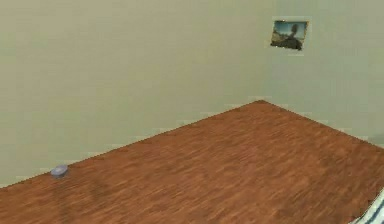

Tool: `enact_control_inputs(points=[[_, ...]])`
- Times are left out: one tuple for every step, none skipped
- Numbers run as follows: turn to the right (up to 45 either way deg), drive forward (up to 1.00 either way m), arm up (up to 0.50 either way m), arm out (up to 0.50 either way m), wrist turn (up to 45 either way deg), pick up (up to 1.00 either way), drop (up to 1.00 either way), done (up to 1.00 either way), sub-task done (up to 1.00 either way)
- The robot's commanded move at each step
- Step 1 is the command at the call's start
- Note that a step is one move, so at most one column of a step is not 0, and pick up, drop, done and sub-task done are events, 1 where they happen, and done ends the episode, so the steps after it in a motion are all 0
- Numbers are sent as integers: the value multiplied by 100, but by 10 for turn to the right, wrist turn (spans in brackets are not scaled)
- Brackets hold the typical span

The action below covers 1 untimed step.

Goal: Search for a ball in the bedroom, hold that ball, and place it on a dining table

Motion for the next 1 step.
enact_control_inputs(points=[[0,40,0,0,0,0,0,0,0]])
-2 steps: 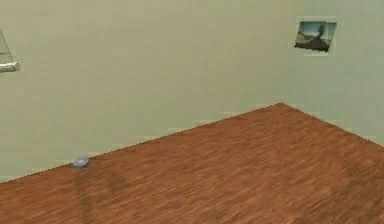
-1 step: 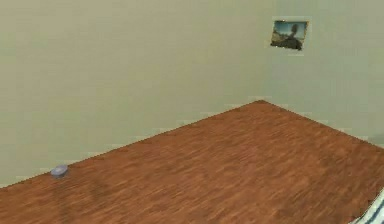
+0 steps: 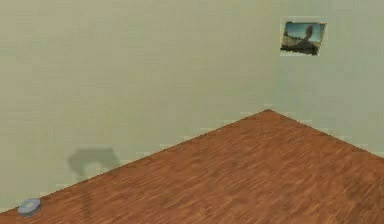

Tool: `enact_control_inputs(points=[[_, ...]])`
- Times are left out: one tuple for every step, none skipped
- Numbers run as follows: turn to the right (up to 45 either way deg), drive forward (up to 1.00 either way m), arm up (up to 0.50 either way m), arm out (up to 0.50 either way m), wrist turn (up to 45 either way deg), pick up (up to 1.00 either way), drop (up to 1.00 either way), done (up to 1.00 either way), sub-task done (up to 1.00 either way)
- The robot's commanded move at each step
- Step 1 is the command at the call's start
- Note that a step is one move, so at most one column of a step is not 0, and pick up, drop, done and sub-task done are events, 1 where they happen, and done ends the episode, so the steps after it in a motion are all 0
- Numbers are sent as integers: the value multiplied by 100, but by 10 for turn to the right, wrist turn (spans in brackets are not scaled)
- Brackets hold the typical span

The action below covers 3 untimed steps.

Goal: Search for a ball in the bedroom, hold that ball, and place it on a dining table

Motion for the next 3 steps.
enact_control_inputs(points=[[90,0,0,0,0,0,0,0,0],[0,70,0,0,0,0,0,0,0],[450,0,0,0,0,0,0,0,0]])
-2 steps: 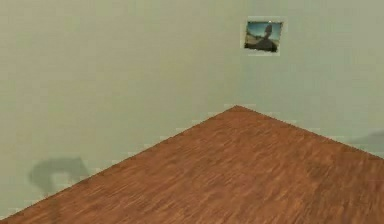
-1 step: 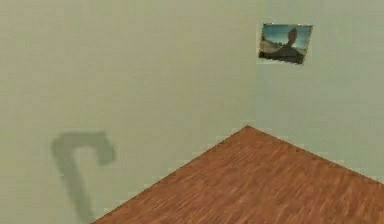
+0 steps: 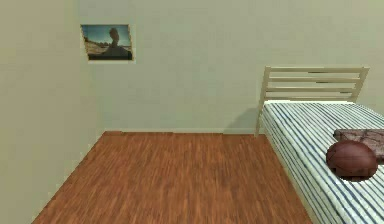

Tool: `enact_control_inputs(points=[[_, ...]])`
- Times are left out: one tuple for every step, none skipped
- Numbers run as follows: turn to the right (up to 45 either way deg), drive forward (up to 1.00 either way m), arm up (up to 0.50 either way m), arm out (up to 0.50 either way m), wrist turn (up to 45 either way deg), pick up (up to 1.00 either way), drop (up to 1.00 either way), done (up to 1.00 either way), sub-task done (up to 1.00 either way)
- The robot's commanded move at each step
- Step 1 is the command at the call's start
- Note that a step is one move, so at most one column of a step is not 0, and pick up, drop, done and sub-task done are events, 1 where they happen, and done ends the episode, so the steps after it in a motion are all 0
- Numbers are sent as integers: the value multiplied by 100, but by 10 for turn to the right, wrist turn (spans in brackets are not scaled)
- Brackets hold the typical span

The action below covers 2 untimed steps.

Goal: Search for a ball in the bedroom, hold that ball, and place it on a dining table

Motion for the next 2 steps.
enact_control_inputs(points=[[30,0,0,0,0,0,0,0,0],[0,30,0,0,0,0,0,0,0]])
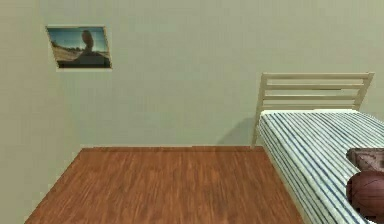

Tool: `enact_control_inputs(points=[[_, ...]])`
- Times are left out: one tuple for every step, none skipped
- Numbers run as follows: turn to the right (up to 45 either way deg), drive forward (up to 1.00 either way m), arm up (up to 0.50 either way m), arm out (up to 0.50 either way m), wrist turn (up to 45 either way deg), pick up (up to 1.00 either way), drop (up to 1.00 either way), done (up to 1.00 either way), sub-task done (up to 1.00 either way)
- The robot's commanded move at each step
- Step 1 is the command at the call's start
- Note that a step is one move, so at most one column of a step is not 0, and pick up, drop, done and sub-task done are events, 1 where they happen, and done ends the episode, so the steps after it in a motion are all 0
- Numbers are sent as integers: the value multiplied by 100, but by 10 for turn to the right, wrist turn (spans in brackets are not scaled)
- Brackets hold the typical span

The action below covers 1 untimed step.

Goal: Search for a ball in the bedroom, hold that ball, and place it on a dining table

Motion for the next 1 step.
enact_control_inputs(points=[[-360,0,0,0,0,0,0,0,0]])
